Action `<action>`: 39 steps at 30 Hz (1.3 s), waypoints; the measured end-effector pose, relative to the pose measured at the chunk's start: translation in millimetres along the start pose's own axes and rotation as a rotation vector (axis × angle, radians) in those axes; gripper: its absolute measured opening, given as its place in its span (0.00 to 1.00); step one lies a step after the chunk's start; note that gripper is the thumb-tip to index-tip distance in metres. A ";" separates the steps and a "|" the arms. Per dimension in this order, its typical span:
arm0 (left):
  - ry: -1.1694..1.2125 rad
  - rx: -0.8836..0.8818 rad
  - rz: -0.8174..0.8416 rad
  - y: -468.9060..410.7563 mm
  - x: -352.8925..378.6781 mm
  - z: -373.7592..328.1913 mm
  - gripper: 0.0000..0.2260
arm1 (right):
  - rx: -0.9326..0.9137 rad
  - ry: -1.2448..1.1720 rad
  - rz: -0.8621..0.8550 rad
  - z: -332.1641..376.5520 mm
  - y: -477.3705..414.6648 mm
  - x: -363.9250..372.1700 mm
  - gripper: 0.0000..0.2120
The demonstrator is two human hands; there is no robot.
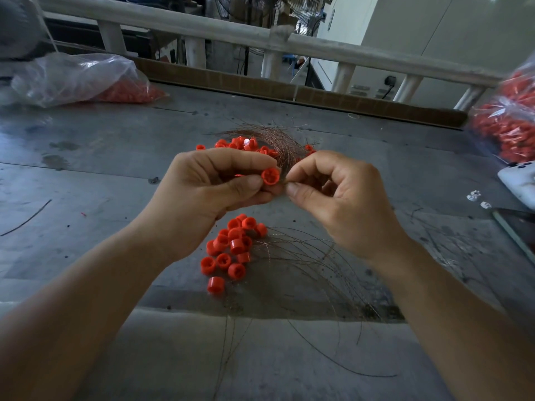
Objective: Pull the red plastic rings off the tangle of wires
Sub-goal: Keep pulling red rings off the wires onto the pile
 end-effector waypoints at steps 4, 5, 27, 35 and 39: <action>0.001 -0.007 0.005 0.2 0.3 0.2 0.09 | 0.011 0.004 0.006 -0.2 -0.2 -0.3 0.12; 0.007 -0.013 0.004 0.0 0.3 0.0 0.09 | 0.013 0.001 0.007 -0.2 -0.3 -0.6 0.12; 0.206 -0.103 0.080 0.6 3.0 -1.0 0.11 | 0.094 -0.276 -0.007 3.4 -1.1 -6.9 0.13; 0.211 -0.132 0.063 1.9 3.2 -2.4 0.12 | 0.104 -0.264 -0.012 5.0 -0.6 -7.7 0.13; 0.210 -0.139 0.059 2.4 3.9 -1.5 0.13 | 0.109 -0.256 -0.018 5.9 -0.7 -8.5 0.13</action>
Point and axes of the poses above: each hand's wrist, its own y-axis away from the middle knuckle, its own x-axis out of the palm, z = x × y, the point moved 2 cm from there along -y, towards the middle knuckle, and after that the axes turned 6 degrees about -y, right-handed, at the moved point
